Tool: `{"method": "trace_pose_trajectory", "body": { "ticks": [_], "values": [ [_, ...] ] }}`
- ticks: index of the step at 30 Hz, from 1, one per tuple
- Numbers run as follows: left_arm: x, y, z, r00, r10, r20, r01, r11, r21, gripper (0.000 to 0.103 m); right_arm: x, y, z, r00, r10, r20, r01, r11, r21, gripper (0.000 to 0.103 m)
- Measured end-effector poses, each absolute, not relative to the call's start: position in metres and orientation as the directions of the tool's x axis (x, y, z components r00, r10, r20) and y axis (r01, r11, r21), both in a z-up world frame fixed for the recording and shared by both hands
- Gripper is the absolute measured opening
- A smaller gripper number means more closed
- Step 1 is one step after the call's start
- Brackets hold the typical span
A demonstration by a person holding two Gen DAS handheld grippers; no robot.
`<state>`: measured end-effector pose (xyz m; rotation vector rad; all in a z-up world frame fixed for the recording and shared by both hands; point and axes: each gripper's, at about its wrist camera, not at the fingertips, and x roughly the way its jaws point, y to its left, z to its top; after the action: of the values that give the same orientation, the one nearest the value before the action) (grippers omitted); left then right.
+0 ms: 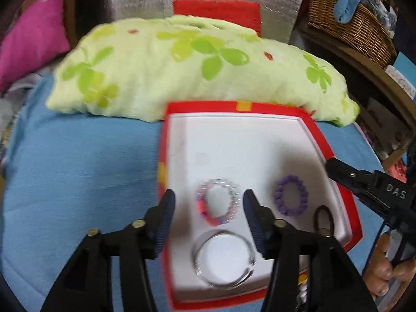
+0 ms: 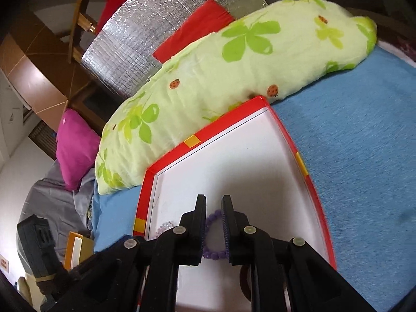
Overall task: Organize jewelry
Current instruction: 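Lower both bracelets into the tray and open both tools, then grasp the red bead bracelet with the left tool while the right tool grasps the white bead bracelet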
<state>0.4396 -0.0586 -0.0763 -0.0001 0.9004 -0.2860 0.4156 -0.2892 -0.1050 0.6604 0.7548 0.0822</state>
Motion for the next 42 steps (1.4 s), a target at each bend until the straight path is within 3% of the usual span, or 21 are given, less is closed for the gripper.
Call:
{"method": "trace_pose_trajectory", "body": {
  "ticks": [3, 5, 6, 18, 27, 30, 33, 35, 42],
  "values": [
    [0.43, -0.042, -0.067, 0.604, -0.219, -0.766, 0.196, 0.973, -0.123, 0.065, 0.406, -0.288, -0.099, 0.73, 0.308, -0.61, 0.148, 0.8, 0.581, 0.034],
    [0.423, -0.03, -0.063, 0.615, -0.2, -0.763, 0.156, 0.979, -0.131, 0.067, 0.396, -0.287, -0.093, 0.732, 0.303, -0.611, 0.145, 0.807, 0.573, 0.051],
    [0.419, -0.025, -0.062, 0.618, -0.192, -0.763, 0.139, 0.981, -0.135, 0.067, 0.392, -0.287, -0.091, 0.735, 0.301, -0.608, 0.141, 0.809, 0.571, 0.052],
    [0.336, 0.02, -0.077, 0.631, -0.04, -0.775, 0.069, 0.998, 0.004, 0.068, 0.308, -0.282, -0.069, 0.718, 0.291, -0.632, 0.056, 0.881, 0.47, 0.052],
    [0.277, 0.033, -0.088, 0.632, -0.052, -0.773, 0.071, 0.997, -0.009, 0.068, 0.252, -0.282, -0.085, 0.661, 0.335, -0.672, 0.102, 0.847, 0.522, 0.052],
    [0.271, 0.024, -0.089, 0.637, -0.064, -0.768, 0.107, 0.994, 0.005, 0.068, 0.247, -0.275, -0.095, 0.629, 0.331, -0.703, 0.11, 0.857, 0.503, 0.039],
    [0.273, 0.014, -0.089, 0.644, -0.067, -0.762, 0.133, 0.991, 0.025, 0.068, 0.252, -0.274, -0.104, 0.61, 0.317, -0.726, 0.126, 0.866, 0.485, 0.035],
    [0.275, 0.009, -0.089, 0.642, -0.076, -0.762, 0.149, 0.989, 0.026, 0.068, 0.258, -0.278, -0.111, 0.595, 0.31, -0.741, 0.153, 0.862, 0.484, 0.024],
    [0.284, 0.002, -0.093, 0.62, -0.065, -0.782, 0.158, 0.987, 0.043, 0.068, 0.277, -0.278, -0.132, 0.534, 0.304, -0.789, 0.201, 0.861, 0.468, 0.024]
  ]
}}
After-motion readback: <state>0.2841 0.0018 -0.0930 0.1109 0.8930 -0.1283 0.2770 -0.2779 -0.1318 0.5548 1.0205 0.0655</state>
